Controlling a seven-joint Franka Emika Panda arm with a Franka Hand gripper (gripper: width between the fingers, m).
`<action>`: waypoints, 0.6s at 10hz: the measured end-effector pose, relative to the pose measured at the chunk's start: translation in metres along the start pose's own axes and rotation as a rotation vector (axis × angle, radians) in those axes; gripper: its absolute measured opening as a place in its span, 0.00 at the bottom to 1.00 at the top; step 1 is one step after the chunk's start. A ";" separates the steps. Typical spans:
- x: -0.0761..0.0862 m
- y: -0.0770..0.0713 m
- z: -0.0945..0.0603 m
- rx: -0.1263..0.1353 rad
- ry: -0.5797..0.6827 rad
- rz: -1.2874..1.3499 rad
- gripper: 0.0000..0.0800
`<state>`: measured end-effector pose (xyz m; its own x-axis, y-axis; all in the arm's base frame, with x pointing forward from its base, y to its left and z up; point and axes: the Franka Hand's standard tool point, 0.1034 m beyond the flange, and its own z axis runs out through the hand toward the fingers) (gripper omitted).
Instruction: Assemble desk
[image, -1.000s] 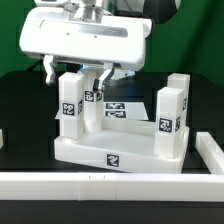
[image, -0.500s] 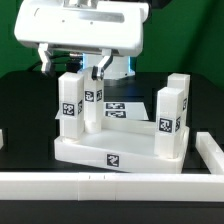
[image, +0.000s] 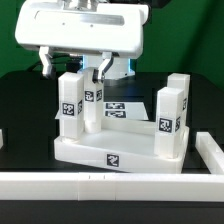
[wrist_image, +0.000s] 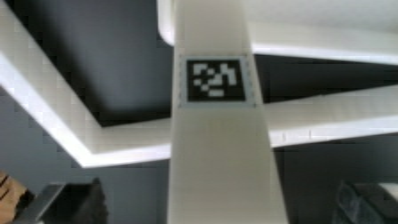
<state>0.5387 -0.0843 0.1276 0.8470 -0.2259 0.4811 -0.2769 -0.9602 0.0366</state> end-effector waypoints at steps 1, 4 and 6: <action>-0.006 0.001 0.003 0.011 -0.058 0.010 0.81; -0.010 -0.003 0.008 0.063 -0.268 0.040 0.81; -0.012 -0.008 0.007 0.099 -0.420 0.050 0.81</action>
Offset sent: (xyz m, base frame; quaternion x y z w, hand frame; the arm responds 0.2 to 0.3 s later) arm 0.0004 -0.0080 -0.0047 0.0008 -0.1329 -0.0018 0.9911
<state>0.5337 -0.0748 0.1156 0.9503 -0.3005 0.0816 -0.2951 -0.9528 -0.0721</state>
